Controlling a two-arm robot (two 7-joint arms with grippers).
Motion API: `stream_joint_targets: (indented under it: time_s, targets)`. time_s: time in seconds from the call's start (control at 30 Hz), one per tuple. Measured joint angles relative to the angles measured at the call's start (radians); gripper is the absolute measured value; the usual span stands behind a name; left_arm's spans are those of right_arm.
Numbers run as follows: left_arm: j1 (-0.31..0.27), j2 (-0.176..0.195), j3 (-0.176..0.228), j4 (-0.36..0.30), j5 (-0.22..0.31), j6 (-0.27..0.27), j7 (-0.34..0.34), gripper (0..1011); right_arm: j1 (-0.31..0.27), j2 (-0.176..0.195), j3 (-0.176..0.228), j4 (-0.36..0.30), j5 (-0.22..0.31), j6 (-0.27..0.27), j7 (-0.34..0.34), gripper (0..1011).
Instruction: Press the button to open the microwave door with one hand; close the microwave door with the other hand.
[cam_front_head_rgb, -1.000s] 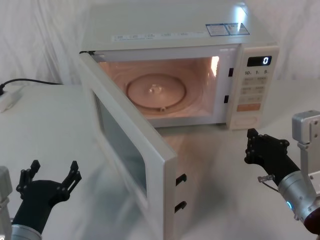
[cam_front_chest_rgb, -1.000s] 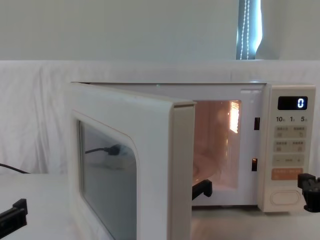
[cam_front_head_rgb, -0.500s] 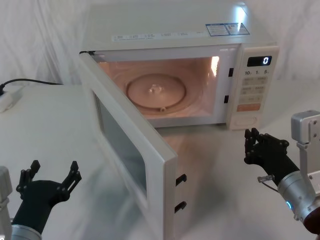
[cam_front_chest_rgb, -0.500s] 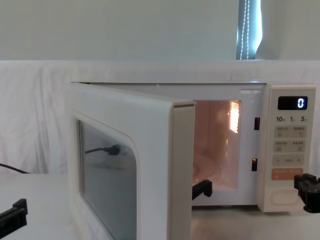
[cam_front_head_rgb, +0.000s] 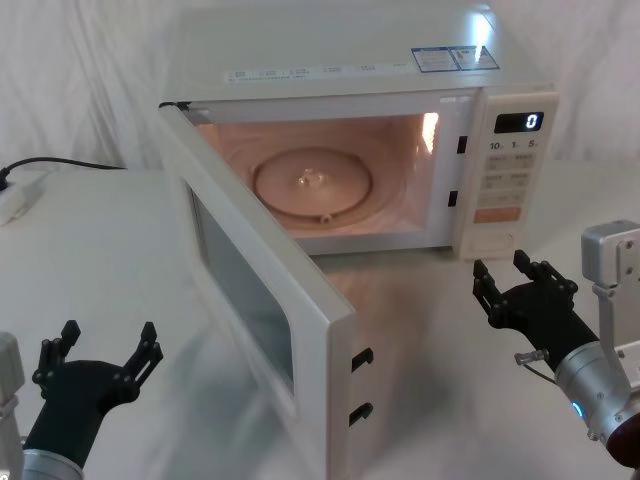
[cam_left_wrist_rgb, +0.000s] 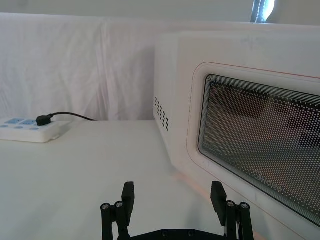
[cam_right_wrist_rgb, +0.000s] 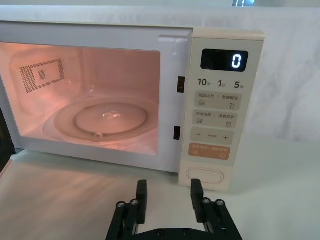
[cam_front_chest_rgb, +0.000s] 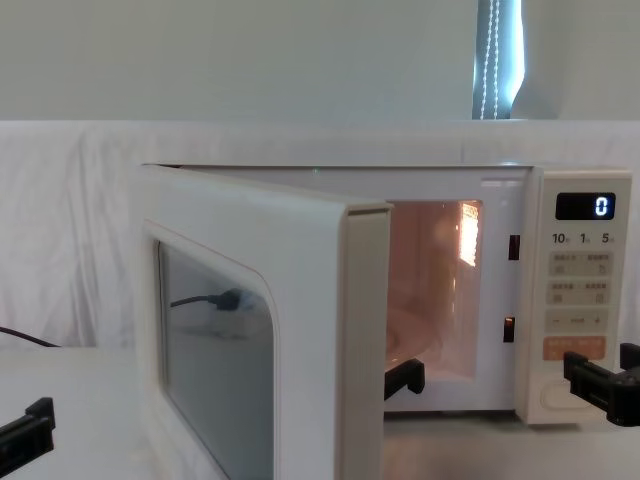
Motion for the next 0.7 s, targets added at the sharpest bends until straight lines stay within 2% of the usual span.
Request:
stream_joint_targets:
  time_s: [0.07,0.3,0.43,0.57,0.7]
  targets:
    - [0.000,0.000,0.000,0.000,0.000,0.000,0.000,1001,0.000,0.000,0.000,0.000,0.000,0.000,0.000,618]
    - [0.000,0.000,-0.001,-0.001,0.000,0.001,-0.001,1001,0.000,0.000,0.000,0.000,0.000,0.000,0.000,808]
    - [0.011,0.003,-0.020,-0.038,-0.018,0.027,-0.031,1001,0.000,0.000,0.000,0.000,0.000,0.000,0.000,929]
    - [0.023,0.005,-0.040,-0.069,-0.041,0.046,-0.059,1001,0.000,0.000,0.000,0.000,0.000,0.000,0.000,1002]
    - [0.030,-0.001,-0.060,-0.084,-0.062,0.055,-0.087,1001,0.000,0.000,0.000,0.000,0.000,0.000,0.000,1002]
